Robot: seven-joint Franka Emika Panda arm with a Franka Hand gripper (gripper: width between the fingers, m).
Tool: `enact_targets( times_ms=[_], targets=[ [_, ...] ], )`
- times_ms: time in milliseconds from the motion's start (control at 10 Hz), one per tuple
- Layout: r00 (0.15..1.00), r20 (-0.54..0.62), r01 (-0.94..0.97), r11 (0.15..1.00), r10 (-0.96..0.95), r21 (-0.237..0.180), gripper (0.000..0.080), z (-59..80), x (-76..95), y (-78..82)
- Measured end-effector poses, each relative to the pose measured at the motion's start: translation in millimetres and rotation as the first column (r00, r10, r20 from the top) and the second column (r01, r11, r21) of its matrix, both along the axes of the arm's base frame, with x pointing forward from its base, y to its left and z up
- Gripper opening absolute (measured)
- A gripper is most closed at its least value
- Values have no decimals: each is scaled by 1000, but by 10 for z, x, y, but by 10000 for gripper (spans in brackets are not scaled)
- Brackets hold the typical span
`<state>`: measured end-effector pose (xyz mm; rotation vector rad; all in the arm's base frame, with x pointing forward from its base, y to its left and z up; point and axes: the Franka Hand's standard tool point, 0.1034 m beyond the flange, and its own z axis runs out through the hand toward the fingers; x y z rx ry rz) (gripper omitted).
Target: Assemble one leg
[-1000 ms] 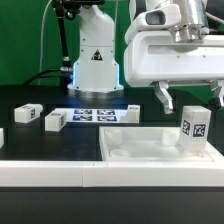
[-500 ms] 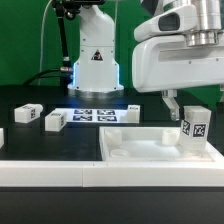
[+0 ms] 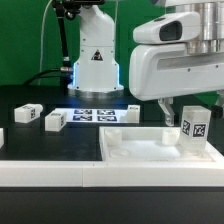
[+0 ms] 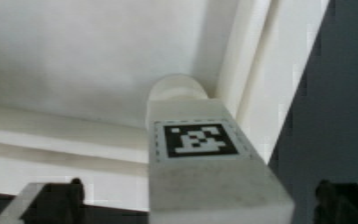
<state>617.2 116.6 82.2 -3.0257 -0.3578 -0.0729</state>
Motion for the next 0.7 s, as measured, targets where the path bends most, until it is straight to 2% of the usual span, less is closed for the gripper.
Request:
enact_targets(
  times_ms=[100, 300, 400, 600, 700],
  targets=[
    [1000, 0, 0, 1000, 0, 0, 617, 0, 1, 0],
    [1000, 0, 0, 1000, 0, 0, 325, -1, 1, 0],
    [1000, -2, 28, 1000, -28, 1, 291, -1, 1, -1],
    [998, -6, 59, 998, -59, 4, 291, -3, -1, 0],
    [979, -22, 204, 979, -204, 8, 291, -10, -7, 0]
  ],
)
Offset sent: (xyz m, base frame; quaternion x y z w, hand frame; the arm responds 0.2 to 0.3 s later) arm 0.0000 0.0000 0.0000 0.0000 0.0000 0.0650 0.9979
